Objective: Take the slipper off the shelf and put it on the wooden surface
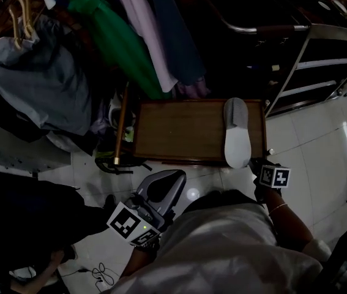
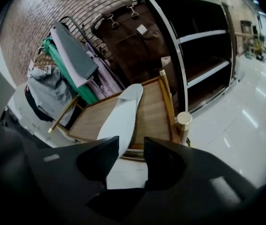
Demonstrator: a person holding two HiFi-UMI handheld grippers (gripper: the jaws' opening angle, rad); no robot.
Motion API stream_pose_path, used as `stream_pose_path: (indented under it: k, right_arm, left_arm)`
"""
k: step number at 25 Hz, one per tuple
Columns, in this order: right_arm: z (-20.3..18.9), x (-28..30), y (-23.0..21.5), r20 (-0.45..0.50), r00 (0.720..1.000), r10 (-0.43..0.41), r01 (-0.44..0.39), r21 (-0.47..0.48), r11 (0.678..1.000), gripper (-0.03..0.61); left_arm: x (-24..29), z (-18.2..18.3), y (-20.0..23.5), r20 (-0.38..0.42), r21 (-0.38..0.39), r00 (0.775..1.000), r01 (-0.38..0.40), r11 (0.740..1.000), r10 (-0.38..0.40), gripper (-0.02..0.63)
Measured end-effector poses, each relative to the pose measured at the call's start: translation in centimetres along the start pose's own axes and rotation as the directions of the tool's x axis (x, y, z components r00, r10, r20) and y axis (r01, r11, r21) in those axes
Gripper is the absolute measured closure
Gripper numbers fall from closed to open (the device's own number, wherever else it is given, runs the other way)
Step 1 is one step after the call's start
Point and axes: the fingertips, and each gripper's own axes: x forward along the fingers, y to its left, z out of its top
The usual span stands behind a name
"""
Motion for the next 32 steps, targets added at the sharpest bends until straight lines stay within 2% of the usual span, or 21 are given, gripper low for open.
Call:
stream_pose_path:
  k: [2,4,6,8,11,14,17,19,21,23,28,32]
  right_arm:
    - [0.2,-2.1,0.2,0.008,1.0,-0.028,0.028,-0.082,0.996,0.417]
    - [0.9,-4.9,1.3,0.054,0.998,-0.013,0.021,-0.146,0.989,0.419]
    - [1.3,-7.7,3.7,0.123,0.99,0.063,-0.04,-0.181,0.983,0.432]
    - [2.2,-10.8,7.2,0.191,0.969,0.156,-0.107,-0.244,0.964,0.44]
    - [4.1,-16.7,12.6,0.269,0.918,0.292,-0.178,-0.378,0.908,0.456]
    - [6.2,-21.2,16.3,0.327,0.865,0.38,-0.186,-0.495,0.849,0.462]
    - [6.4,-23.3,18.2,0.313,0.851,0.422,-0.184,-0.575,0.797,0.462]
    - [6.3,-24.5,18.7,0.302,0.845,0.442,-0.191,-0.602,0.775,0.462]
    - [6.2,-26.0,18.2,0.305,0.837,0.454,-0.202,-0.599,0.775,0.462]
    - [5.6,-28.0,16.7,0.321,0.832,0.452,-0.212,-0.569,0.795,0.466]
    - [1.9,-31.7,11.7,0.314,0.854,0.416,-0.205,-0.531,0.822,0.485]
    - [0.0,-33.5,9.5,0.311,0.857,0.411,-0.206,-0.525,0.826,0.491]
  left_arm:
    - [0.6,0.0,-0.3,0.007,-0.001,1.0,0.027,1.0,-0.027,0.615]
    - [1.4,-0.8,-0.5,0.002,-0.001,0.997,0.072,0.997,-0.072,0.615]
    - [1.7,-1.6,-0.4,-0.019,-0.009,0.994,0.109,0.994,-0.109,0.615]
    - [1.8,-1.6,-0.7,-0.032,-0.015,0.991,0.132,0.991,-0.132,0.615]
    - [2.6,-1.2,-2.8,-0.043,0.017,0.98,0.197,0.98,-0.196,0.615]
    - [4.2,-0.9,-5.9,-0.048,0.048,0.963,0.266,0.963,-0.264,0.615]
    - [5.0,-1.0,-9.3,-0.026,0.029,0.954,0.3,0.954,-0.299,0.615]
    - [5.3,-1.4,-11.2,-0.031,0.023,0.952,0.305,0.952,-0.304,0.615]
    - [5.5,-1.5,-12.7,-0.042,0.022,0.956,0.292,0.956,-0.291,0.615]
    - [5.2,-1.4,-13.8,-0.047,0.021,0.966,0.257,0.966,-0.255,0.615]
    - [2.9,-2.7,-16.6,-0.059,0.01,0.992,0.115,0.993,-0.114,0.615]
    - [2.1,-4.3,-19.1,-0.065,-0.034,0.997,0.04,0.999,-0.042,0.615]
